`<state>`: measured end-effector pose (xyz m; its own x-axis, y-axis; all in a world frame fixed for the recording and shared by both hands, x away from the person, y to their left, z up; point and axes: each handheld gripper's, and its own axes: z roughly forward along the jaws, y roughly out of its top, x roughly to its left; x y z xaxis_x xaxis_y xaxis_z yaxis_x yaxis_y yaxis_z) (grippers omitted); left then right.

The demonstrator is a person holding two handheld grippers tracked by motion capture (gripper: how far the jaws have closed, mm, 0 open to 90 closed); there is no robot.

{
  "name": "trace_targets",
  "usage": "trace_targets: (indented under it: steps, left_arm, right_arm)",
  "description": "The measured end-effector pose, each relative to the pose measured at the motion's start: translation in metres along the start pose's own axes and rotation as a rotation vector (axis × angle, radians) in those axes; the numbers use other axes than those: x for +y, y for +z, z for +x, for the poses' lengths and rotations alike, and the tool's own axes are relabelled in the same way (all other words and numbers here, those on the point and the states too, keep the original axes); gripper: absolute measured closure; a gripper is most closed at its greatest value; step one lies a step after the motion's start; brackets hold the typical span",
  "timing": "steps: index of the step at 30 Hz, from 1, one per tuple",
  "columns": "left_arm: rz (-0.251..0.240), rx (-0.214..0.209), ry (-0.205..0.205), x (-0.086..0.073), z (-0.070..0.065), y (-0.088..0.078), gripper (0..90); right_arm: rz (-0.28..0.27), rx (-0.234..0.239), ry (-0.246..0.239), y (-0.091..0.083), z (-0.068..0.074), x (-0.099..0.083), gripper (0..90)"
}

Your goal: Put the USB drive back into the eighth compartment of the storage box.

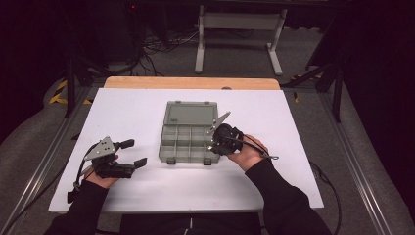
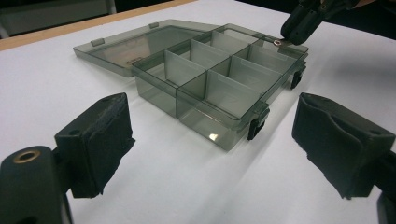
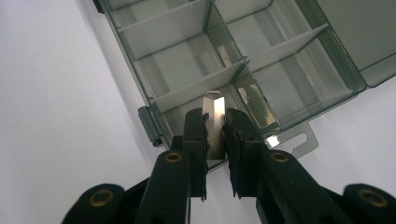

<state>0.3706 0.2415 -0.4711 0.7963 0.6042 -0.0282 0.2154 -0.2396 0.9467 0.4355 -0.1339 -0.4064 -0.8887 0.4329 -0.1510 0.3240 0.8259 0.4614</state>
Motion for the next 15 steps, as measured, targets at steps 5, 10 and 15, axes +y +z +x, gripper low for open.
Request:
trace_targets:
  steps: [5, 10, 15]
  left_arm:
    - [0.000, 0.000, 0.000, 0.0000, 0.0000, 0.0001, 12.9]
    - [0.001, 0.000, 0.000, 0.0000, 0.0000, 0.0000, 12.9]
    - [0.000, -0.001, -0.001, -0.0001, 0.0002, 0.0001, 12.9]
  right_arm:
    - [0.014, 0.004, 0.006, 0.0037, -0.0009, 0.0005, 79.2]
    - [0.025, 0.004, 0.008, 0.0069, -0.0018, 0.0011, 79.2]
    - [0.036, 0.007, 0.007, 0.0102, -0.0012, 0.0018, 79.2]
